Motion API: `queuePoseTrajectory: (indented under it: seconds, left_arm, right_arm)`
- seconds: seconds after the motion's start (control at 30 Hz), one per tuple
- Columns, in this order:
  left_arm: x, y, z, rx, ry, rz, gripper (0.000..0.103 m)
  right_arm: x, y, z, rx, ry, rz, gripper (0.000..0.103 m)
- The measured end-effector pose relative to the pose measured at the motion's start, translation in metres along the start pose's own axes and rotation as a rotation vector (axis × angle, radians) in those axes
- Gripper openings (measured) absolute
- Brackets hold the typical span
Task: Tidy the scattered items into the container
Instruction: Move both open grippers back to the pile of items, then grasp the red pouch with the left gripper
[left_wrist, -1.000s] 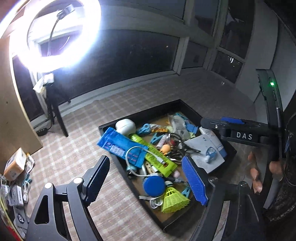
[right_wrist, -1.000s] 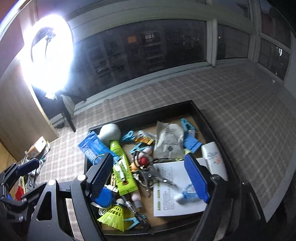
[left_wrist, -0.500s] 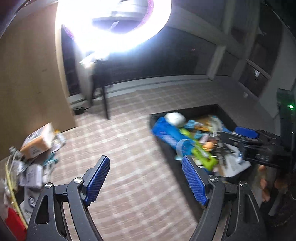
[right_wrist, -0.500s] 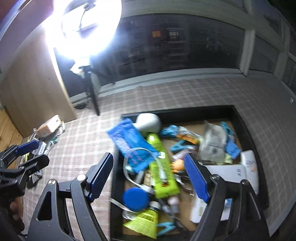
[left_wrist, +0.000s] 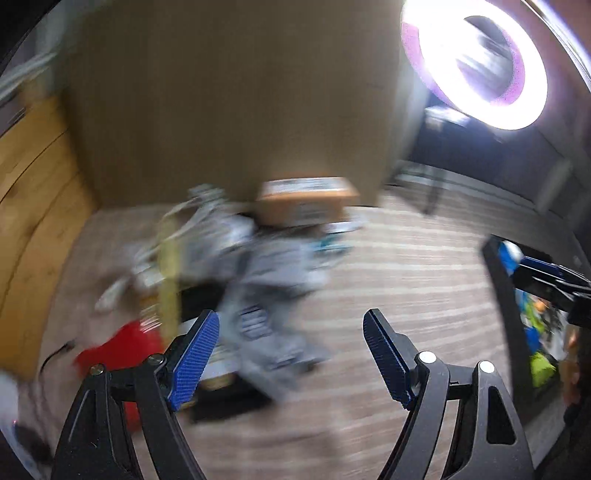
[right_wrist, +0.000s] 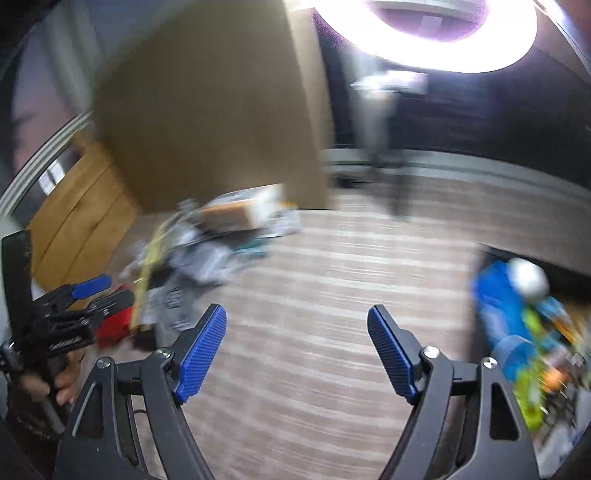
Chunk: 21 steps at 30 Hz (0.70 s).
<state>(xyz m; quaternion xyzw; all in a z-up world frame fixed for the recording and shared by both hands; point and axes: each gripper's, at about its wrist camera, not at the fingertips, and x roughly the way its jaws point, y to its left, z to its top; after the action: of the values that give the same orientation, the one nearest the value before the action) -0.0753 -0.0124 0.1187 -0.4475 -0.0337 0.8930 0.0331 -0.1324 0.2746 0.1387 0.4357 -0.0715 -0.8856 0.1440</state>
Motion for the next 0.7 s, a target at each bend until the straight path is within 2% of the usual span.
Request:
queuePoseTrajectory:
  seconds: [0.17,0.23,0.37,0.47,0.7]
  left_arm:
    - [-0.014,0.088,-0.032,-0.161,0.009,0.102,0.078]
    - [-0.014,0.113,-0.045,-0.215,0.019,0.123,0.077]
    - [-0.012,0.153,-0.067,-0.319,0.037,0.132,0.075]
    - [-0.009,0.165,-0.077,-0.345,0.039,0.124,0.075]
    - [0.005,0.174,-0.089,-0.338,0.056,0.067,0.075]
  right_arm:
    - [0.047,0.082,0.016,-0.140,0.059,0.173,0.076]
    - [0.065,0.118,0.017,-0.206,0.084,0.228,0.066]
    - [0.104,0.180,0.010,-0.314,0.156,0.303,0.062]
    - [0.131,0.209,0.006,-0.351,0.214,0.338,0.052]
    - [0.177,0.242,0.000,-0.391,0.291,0.346,0.051]
